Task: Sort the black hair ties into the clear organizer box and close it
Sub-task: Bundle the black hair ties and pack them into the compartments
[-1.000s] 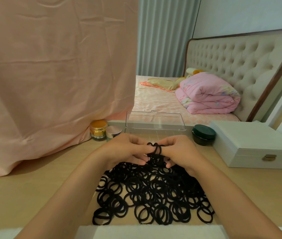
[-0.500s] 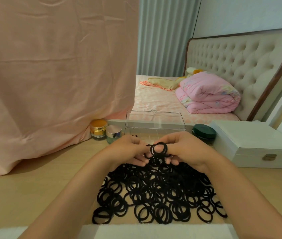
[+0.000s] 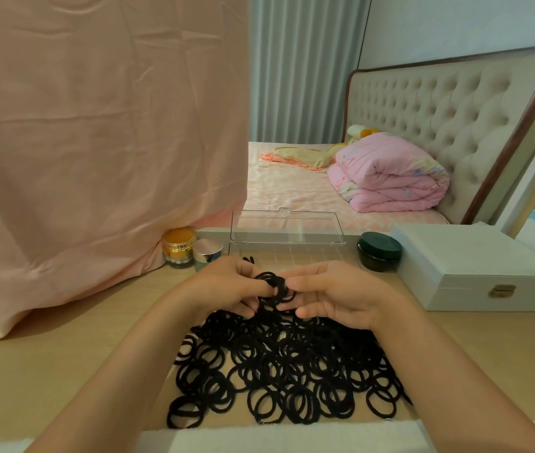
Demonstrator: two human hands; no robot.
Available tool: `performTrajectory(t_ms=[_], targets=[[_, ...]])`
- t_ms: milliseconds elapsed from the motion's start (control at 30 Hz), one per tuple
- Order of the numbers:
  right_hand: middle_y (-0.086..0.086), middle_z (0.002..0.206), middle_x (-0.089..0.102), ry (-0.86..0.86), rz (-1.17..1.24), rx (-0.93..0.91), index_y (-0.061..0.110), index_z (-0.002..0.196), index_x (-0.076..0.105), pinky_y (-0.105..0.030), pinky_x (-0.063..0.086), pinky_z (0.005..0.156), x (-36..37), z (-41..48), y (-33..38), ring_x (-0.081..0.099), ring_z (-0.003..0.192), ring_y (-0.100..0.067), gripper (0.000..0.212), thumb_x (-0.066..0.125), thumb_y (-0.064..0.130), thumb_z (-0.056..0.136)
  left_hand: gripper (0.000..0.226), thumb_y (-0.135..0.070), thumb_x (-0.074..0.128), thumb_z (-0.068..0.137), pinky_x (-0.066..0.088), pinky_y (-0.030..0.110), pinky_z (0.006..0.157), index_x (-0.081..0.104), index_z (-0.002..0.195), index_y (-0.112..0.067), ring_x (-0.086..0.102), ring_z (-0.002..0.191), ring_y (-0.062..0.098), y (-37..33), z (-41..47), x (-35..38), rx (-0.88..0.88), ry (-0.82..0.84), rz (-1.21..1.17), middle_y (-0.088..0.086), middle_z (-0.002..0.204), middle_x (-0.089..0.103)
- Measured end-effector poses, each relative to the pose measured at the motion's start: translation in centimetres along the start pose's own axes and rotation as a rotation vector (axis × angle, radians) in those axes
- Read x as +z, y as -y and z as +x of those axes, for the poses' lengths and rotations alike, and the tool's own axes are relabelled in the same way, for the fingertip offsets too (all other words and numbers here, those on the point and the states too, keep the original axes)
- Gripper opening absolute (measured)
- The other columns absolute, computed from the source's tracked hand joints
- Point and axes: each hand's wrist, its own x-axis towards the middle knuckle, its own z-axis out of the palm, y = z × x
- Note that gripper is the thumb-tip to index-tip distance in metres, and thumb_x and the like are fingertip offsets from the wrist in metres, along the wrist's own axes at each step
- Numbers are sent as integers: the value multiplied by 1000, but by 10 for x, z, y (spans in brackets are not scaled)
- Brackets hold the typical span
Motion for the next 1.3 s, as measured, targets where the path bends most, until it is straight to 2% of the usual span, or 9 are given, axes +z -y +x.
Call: performTrajectory(t_ms=[233,400,500,667,733,833,967,1100,1300], targets=[[-15,92,78,-203,-275,-52,3,113,70,-23,60,57,14,5,-6,77,75,-20,36,82,20,83,17,-26,74,89,56,21,62,75,98,-12,68,67,7,-5,-6,2,99,-52,148,1,82,70],[-14,92,79,-257,-328,-136,4,116,71,-24,61,57,13,3,-3,75,71,-17,31,78,13,87,16,-29,72,91,59,28,71,77,96,-15,74,86,15,-3,-10,-11,65,86,56,7,97,75],[-5,97,78,-238,-433,-205,10,120,72,-23,59,55,20,5,-4,74,70,-13,25,70,13,95,15,-28,77,86,56,23,66,74,73,-21,72,81,11,-4,-9,-8,75,43,82,-2,81,71],[2,85,75,-182,-871,-170,32,126,68,-17,51,54,10,-4,3,60,50,-4,26,56,28,103,14,-27,65,92,54,22,63,73,91,-15,68,78,9,0,-3,-9,33,-31,173,2,101,71],[12,94,72,-284,-1156,-173,32,112,73,-16,53,65,1,-6,8,63,62,4,21,59,38,98,15,-25,57,95,51,23,60,66,84,-20,65,77,12,1,-1,-12,17,-80,202,3,102,68],[16,104,71,-264,-1411,-21,33,107,74,-32,58,87,-1,-5,6,65,92,-2,42,68,64,79,14,-23,52,96,48,24,60,63,87,-23,63,76,14,0,0,-16,3,-98,226,5,97,68],[8,115,69,-156,-1627,94,31,121,68,-35,57,90,9,5,-11,64,102,-12,41,71,50,85,14,-26,54,95,48,24,65,66,97,-21,64,81,12,0,1,-16,-16,-71,296,2,99,68],[8,95,71,-132,-1484,-14,29,95,74,-29,57,81,6,8,-10,66,89,-10,10,70,37,91,17,-30,57,95,51,25,66,68,95,-18,66,81,13,2,2,-15,-14,-62,316,7,103,70],[1,82,77,-27,-902,-179,19,95,78,-24,57,69,2,-17,17,69,68,-9,9,69,21,94,15,-32,67,93,62,31,80,71,95,-17,73,90,16,6,3,-12,30,-108,276,4,96,75]])
